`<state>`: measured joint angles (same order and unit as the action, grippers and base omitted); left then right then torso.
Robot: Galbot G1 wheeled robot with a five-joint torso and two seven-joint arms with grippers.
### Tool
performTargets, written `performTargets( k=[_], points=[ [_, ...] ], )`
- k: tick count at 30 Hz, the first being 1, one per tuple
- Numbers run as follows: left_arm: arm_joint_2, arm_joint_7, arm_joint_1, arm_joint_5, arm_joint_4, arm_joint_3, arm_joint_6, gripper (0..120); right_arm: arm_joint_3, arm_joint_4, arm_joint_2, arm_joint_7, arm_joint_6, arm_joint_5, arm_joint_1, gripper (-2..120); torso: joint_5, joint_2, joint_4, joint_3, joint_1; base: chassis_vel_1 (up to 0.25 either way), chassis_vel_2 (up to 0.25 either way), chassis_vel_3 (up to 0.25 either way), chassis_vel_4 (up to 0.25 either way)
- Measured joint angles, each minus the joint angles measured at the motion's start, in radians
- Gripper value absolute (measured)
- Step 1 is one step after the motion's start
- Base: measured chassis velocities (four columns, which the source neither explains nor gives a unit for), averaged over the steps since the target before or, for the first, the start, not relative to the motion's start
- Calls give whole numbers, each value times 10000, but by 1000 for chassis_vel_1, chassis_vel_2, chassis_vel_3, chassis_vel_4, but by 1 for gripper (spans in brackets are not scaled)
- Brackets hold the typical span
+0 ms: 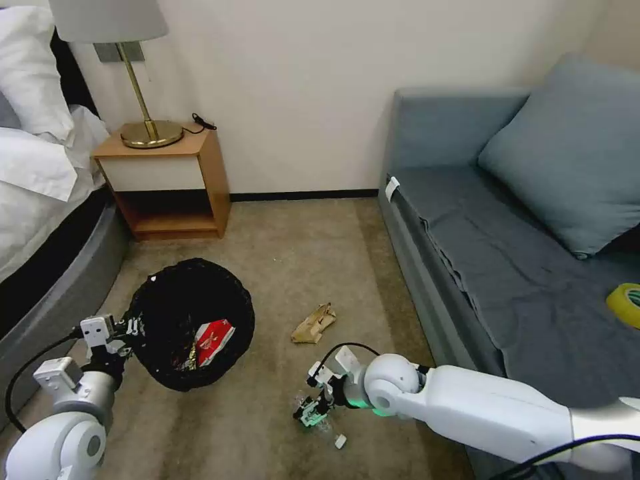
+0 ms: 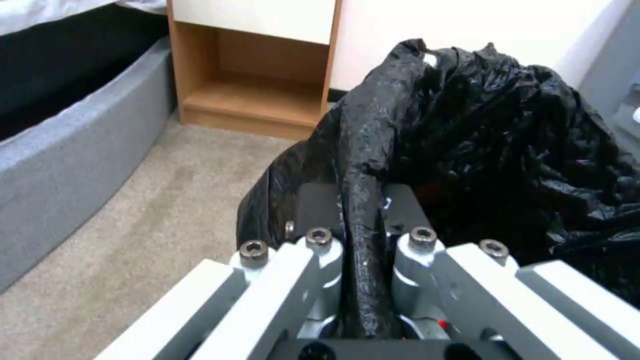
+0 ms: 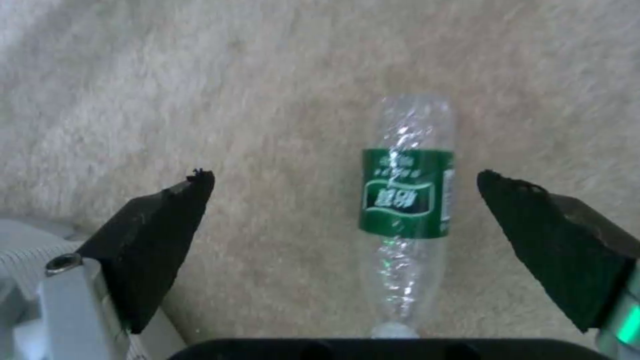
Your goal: Pick up the trash bin, then pick up the garbage on the floor and place it into the trash bin.
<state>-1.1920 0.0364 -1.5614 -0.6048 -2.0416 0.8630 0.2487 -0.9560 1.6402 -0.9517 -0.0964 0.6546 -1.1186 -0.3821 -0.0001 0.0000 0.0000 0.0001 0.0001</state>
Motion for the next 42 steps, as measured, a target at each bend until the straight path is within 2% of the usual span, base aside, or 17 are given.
performTargets(
  k=[11, 19, 32, 34, 37, 40, 41, 42],
  points=[
    [49, -94, -42, -56, 165, 163, -92, 4, -115, -1071, -567, 128, -93, 48, -137, 100, -1, 0, 0, -1, 0, 0, 0, 0, 0],
    [-1, -166, -131, -72, 245, 254, -185, 4, -21, -2158, -1447, 166, -231, 560, -414, 100, 0, 0, -1, -1, 0, 0, 0, 0, 0],
    [20, -248, -173, -158, 381, 393, -289, 4, -15, -2754, -1872, 109, -303, 985, -712, 99, 0, 0, 0, -1, -1, 0, 0, 0, 0],
    [19, -253, -176, -157, 387, 397, -296, 4, 17, -2786, -1865, 106, -342, 1074, -761, 92, 0, 0, 0, -1, -1, 0, 0, 0, 0],
    [19, -255, -175, -161, 387, 401, -296, 4, 27, -2793, -1861, 106, -354, 1117, -785, 87, 0, 0, 0, -1, -1, 0, 0, 0, 0],
    [1, -267, -187, -174, 386, 413, -314, 4, 79, -2887, -1854, 144, -418, 1436, -908, 62, 0, 0, 0, -1, -1, 0, 0, 0, 0],
    [1, -267, -187, -174, 386, 413, -314, 4, 79, -2887, -1854, 144, -418, 1436, -908, 62, 0, 0, 0, -1, -1, 0, 0, 0, 0],
    [-1, -270, -206, -182, 385, 424, -319, 4, 102, -2912, -1860, 146, -437, 1503, -942, 56, 0, 0, -1, -1, -1, 0, 0, 0, 0]
  ],
)
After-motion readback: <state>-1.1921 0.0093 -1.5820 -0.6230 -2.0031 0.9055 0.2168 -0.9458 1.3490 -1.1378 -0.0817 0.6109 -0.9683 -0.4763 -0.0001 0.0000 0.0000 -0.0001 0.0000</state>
